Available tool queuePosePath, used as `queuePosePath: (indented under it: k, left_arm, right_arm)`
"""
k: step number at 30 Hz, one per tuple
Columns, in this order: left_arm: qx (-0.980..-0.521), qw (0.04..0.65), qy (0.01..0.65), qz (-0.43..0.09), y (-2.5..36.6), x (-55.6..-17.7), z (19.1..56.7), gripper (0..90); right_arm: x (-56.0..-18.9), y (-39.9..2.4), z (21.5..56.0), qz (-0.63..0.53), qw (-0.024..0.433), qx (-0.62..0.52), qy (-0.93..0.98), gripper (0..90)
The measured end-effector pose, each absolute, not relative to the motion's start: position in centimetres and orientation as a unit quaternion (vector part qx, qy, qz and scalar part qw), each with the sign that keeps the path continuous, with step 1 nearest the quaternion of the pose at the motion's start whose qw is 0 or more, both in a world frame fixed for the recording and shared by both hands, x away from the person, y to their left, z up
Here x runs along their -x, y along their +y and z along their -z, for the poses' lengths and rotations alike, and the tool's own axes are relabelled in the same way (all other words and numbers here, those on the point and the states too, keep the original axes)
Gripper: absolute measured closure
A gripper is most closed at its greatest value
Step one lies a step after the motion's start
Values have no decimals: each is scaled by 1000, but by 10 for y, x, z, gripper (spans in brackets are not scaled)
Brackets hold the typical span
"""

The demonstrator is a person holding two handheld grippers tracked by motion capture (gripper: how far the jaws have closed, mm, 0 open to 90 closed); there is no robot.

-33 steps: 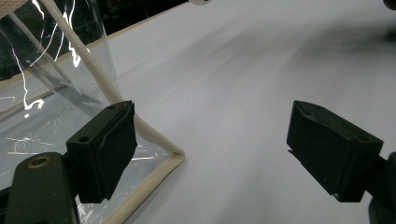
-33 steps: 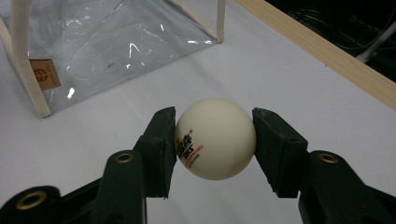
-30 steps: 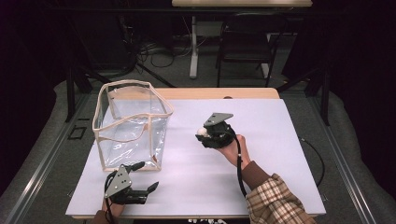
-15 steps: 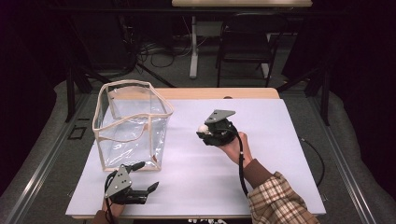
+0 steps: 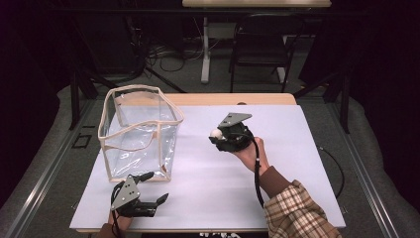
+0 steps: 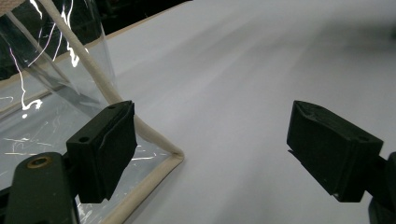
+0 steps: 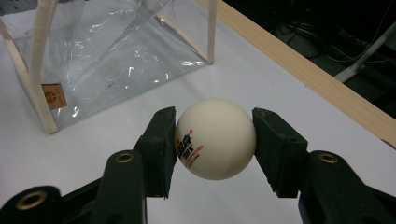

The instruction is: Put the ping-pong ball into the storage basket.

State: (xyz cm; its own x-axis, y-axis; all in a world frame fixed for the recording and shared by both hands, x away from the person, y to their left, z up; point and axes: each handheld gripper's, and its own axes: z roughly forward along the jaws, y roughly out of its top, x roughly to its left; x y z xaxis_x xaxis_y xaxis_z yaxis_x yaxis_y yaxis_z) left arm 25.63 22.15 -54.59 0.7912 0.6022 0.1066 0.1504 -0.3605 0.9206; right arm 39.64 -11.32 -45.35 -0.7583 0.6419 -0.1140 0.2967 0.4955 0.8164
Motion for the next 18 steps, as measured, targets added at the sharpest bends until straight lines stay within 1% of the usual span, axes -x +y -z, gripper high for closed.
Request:
queuePosePath:
  k: [18]
  left_arm:
    - [-795, 514, 236, -220, 221, -256, 546, 159]
  right_arm:
    - [-404, -114, 441, -420, 212, -278, 837, 509]
